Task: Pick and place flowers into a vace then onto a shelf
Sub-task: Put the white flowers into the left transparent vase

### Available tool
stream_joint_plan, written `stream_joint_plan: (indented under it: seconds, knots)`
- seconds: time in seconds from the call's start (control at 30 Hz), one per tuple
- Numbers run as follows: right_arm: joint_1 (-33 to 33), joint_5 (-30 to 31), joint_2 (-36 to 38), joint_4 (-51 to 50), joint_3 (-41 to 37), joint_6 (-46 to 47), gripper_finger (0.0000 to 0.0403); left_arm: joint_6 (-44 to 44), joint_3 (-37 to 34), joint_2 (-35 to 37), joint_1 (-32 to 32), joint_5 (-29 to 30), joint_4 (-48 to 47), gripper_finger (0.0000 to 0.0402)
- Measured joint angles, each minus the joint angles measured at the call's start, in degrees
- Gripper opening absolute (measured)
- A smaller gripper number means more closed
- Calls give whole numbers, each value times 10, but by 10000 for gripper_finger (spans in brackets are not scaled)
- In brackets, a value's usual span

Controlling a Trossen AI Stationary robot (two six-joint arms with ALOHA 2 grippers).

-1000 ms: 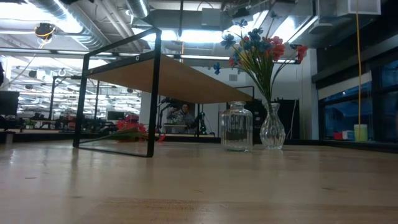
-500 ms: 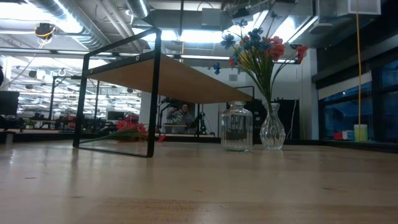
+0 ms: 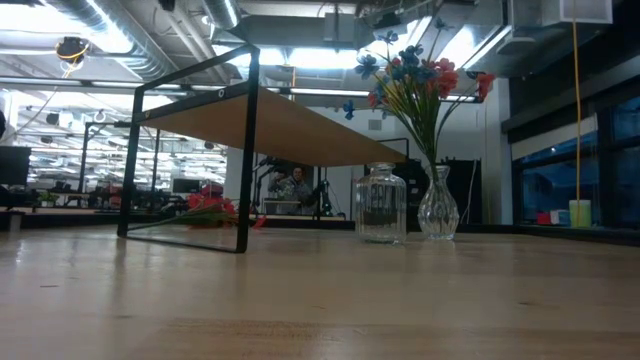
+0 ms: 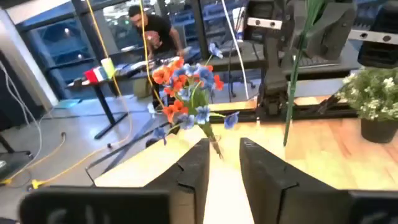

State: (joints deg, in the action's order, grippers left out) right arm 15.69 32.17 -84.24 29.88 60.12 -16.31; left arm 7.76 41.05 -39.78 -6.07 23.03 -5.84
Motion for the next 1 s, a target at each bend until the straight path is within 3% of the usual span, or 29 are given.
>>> stream_joint_plan:
  seconds: [0.17, 0.3, 0.5, 0.67, 0.83, 1.0]
  knots:
    - [29, 72, 17, 69, -60, -3, 6, -2, -36, 48, 0, -14, -2, 32]
    - [40, 95, 17, 134, -100, -5, 6, -6, -60, 79, 0, -21, 6, 4]
    - [45, 131, 17, 169, -139, 7, 6, 17, -89, 119, 0, -64, 10, 3]
    - [60, 177, 17, 264, -197, -5, 6, 14, -115, 153, 0, -57, 9, 3]
    - [75, 178, 17, 388, -256, -40, 6, 11, -120, 170, 0, -56, 4, 3]
    - [66, 178, 14, 402, -284, -28, 6, 10, -120, 170, 0, -56, 4, 3]
